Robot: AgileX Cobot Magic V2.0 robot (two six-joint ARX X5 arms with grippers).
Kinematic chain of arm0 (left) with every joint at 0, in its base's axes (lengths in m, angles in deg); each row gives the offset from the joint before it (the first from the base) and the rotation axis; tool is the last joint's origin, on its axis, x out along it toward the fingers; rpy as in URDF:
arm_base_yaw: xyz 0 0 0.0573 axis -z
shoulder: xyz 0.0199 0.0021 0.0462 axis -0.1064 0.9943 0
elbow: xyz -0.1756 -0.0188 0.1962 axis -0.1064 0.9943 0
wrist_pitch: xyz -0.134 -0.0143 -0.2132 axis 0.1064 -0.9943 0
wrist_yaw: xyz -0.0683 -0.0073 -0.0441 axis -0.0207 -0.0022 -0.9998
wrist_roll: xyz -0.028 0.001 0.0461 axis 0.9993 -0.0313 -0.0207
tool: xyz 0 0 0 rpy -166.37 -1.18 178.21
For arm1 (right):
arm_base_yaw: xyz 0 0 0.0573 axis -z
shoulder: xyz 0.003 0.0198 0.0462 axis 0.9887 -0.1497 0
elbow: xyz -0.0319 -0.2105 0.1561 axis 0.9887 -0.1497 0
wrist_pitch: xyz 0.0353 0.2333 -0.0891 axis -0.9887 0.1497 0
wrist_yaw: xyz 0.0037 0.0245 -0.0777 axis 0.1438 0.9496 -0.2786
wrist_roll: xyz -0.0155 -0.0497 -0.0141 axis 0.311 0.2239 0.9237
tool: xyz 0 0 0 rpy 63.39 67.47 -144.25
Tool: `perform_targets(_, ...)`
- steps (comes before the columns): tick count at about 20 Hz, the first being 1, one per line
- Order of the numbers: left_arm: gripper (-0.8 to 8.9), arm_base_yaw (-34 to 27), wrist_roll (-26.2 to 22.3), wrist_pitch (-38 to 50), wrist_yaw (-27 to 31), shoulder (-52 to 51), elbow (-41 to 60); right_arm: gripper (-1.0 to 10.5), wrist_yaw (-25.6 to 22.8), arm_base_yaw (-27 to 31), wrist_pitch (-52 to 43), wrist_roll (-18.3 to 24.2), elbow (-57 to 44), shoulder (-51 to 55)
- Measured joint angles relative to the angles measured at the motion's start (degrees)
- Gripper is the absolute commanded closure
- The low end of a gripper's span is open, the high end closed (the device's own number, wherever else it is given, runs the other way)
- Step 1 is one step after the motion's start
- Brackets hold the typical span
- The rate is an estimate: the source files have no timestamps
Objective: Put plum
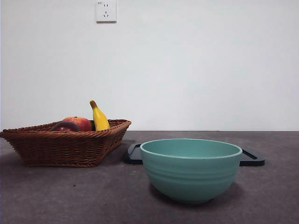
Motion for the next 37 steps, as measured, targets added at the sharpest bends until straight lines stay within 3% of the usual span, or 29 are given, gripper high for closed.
perform_targets(3, 7.86, 0.0, -0.3, 0.3, 0.0, 0.0, 0.0, 9.3, 0.0, -0.3, -0.1, 0.1, 0.0, 0.0)
perform_targets(5, 6.65, 0.0, -0.3, 0.3, 0.0, 0.0, 0.0, 8.2, -0.1, -0.3, -0.1, 0.1, 0.0, 0.0)
perform_targets(8, 3.87, 0.0, -0.3, 0.3, 0.0, 0.0, 0.0, 5.5, -0.1, -0.3, -0.1, 0.0, 0.0, 0.0)
perform_targets(10, 3.40, 0.0, -0.5, 0.3, 0.0, 0.0, 0.0, 5.5, -0.1, -0.3, -0.1, 0.0, 0.0, 0.0)
perform_targets(16, 3.45, 0.0, -0.5, 0.8, 0.0, 0.0, 0.0, 5.5, -0.1, -0.3, -0.1, 0.0, 0.0, 0.0)
perform_targets(21, 3.46, 0.4, 2.1, 7.0, 1.1, 1.3, -0.4, 5.5, 0.0, -0.3, -0.1, 0.0, 0.0, 0.0)
perform_targets(27, 3.49, 4.6, 3.4, 7.9, 10.5, 10.9, -6.4, 5.5, 0.0, -0.3, -0.1, -0.6, 0.0, 0.0)
perform_targets(37, 3.50, 12.0, 3.4, 10.7, 24.0, 36.4, -18.2, 5.5, 0.0, -0.3, -0.1, -0.6, 0.0, 0.0)
